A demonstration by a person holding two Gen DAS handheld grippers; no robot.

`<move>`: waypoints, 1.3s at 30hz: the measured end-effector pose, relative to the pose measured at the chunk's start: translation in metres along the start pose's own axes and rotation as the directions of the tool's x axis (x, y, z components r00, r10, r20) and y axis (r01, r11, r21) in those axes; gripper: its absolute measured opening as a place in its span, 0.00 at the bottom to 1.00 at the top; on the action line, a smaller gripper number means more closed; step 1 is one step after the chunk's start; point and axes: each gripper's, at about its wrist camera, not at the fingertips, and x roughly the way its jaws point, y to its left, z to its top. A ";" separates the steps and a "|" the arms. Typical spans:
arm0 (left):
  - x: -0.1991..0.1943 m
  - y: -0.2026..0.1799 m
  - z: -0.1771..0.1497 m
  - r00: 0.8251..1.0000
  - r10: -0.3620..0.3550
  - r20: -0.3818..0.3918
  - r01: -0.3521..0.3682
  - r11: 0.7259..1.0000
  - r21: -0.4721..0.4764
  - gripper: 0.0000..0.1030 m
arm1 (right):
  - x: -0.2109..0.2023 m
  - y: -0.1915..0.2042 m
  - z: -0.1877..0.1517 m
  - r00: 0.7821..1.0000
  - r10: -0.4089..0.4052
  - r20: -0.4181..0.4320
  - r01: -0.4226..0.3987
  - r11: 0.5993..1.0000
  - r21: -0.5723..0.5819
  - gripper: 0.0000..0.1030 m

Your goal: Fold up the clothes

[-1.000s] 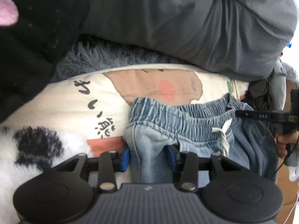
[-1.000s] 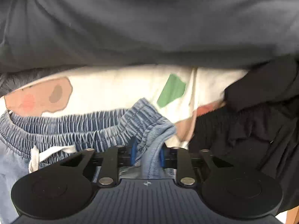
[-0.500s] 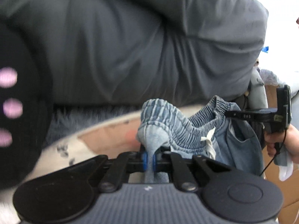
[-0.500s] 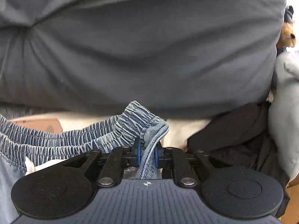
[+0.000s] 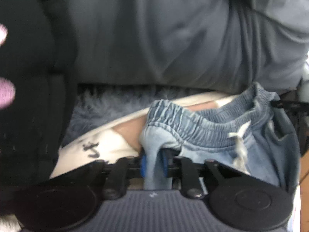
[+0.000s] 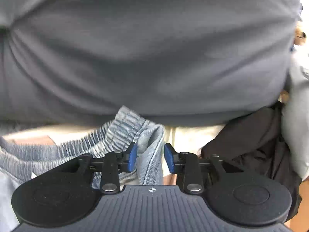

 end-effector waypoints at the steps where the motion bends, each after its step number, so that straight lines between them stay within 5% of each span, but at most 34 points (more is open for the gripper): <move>1: -0.002 0.000 -0.002 1.000 0.012 0.010 -0.012 1.000 0.001 0.28 | -0.008 -0.004 -0.001 1.000 0.026 0.007 -0.026 1.000 0.017 0.45; 9: -0.036 -0.012 -0.007 0.996 0.073 0.056 -0.076 0.996 0.049 0.43 | -0.086 -0.019 -0.017 0.998 0.064 0.019 -0.065 0.997 0.045 0.47; 15: -0.052 -0.022 -0.012 1.000 0.002 0.031 -0.003 1.000 0.029 0.45 | -0.178 -0.024 -0.046 0.996 0.041 0.078 -0.050 0.991 0.122 0.47; 23: -0.063 -0.079 -0.041 0.991 -0.134 0.016 0.131 0.985 0.116 0.45 | -0.258 -0.015 -0.136 0.994 -0.070 0.083 0.054 0.983 0.178 0.47; 29: -0.070 -0.125 -0.084 0.965 -0.254 -0.065 0.262 0.944 0.202 0.45 | -0.289 -0.014 -0.232 0.987 -0.159 -0.019 0.157 0.934 0.320 0.47; 39: -0.065 -0.178 -0.158 0.899 -0.365 -0.242 0.426 0.856 0.293 0.45 | -0.320 -0.001 -0.358 0.971 -0.177 -0.161 0.233 0.856 0.462 0.47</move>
